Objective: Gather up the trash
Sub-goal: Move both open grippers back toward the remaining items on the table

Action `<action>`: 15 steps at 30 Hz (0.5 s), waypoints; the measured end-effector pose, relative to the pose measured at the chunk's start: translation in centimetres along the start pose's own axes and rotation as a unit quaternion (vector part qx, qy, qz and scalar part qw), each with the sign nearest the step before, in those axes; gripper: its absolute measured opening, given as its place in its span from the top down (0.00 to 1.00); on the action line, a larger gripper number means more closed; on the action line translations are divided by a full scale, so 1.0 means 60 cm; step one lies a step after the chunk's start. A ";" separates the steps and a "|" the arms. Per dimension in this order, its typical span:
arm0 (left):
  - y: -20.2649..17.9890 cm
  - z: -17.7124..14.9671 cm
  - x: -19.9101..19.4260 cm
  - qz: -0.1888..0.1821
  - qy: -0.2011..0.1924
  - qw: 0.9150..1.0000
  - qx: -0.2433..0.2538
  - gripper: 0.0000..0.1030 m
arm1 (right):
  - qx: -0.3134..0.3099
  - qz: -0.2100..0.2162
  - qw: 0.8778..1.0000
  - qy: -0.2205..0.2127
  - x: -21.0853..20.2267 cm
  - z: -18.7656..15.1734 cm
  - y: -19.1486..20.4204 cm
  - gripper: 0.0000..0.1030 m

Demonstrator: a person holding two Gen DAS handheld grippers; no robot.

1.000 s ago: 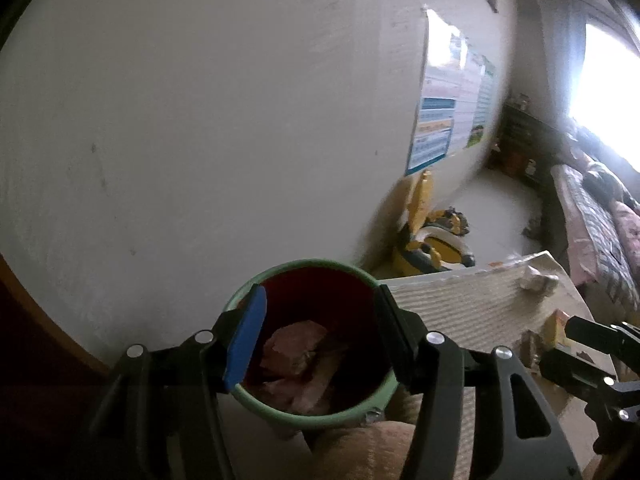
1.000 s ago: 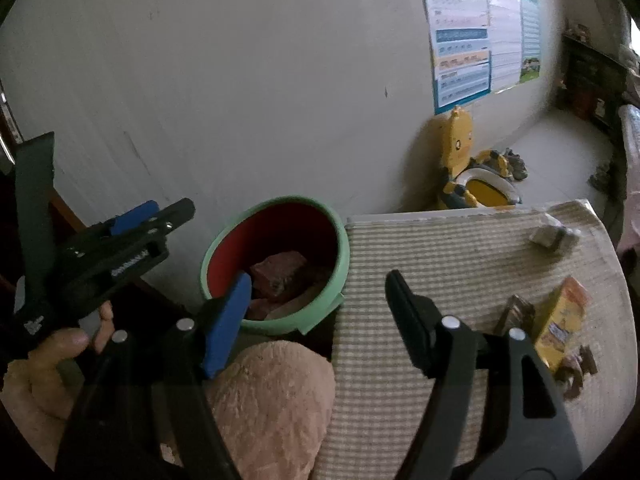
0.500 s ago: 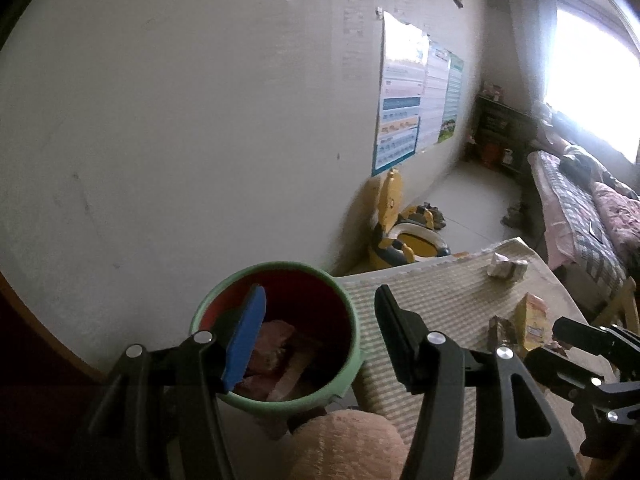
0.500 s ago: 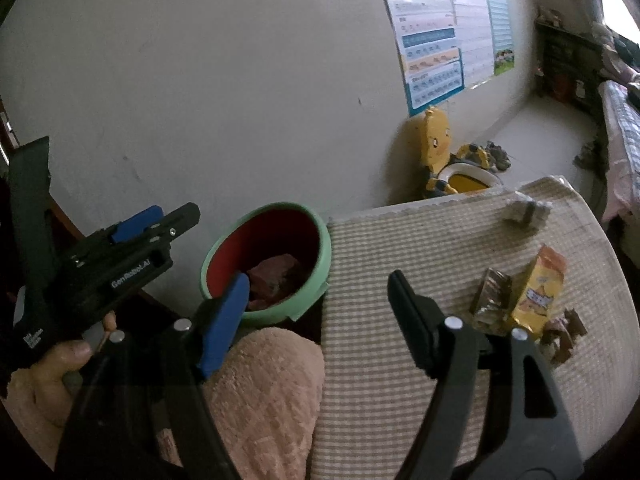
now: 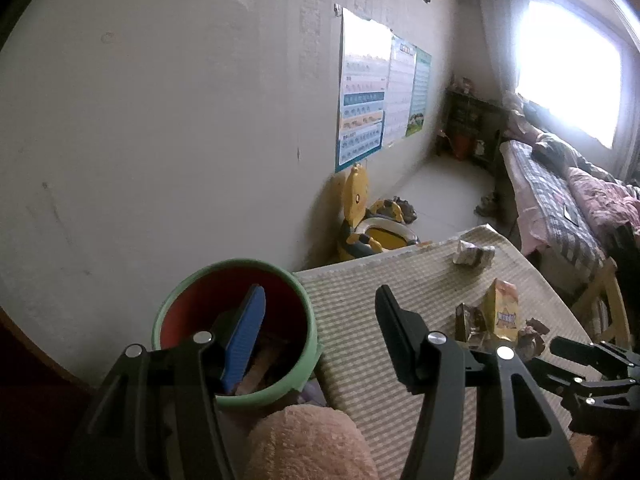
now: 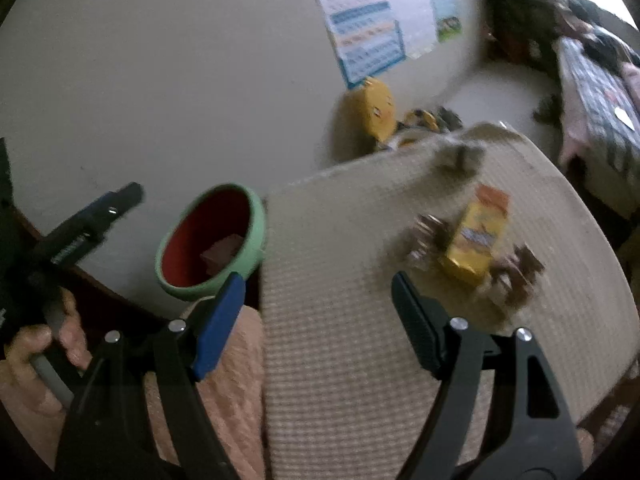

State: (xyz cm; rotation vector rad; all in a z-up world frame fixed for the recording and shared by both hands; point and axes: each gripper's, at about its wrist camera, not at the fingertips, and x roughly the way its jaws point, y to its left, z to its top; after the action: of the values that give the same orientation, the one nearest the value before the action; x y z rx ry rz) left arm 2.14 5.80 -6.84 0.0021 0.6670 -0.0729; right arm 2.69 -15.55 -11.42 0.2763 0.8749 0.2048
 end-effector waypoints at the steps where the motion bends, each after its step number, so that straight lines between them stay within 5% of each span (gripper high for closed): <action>1: 0.000 -0.001 0.002 0.001 0.001 1.000 -0.002 0.47 | 0.006 -0.006 1.000 0.002 0.000 -0.005 -0.010 0.28; 15: 0.008 -0.016 0.036 0.004 0.036 0.999 -0.003 0.47 | 0.078 -0.059 0.995 0.029 0.021 -0.041 -0.117 0.28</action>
State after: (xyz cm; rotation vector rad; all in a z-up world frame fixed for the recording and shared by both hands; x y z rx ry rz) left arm 3.31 6.15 -8.94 0.0019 0.7400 -0.0629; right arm 2.03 -21.46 -16.09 0.3647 0.9632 0.0333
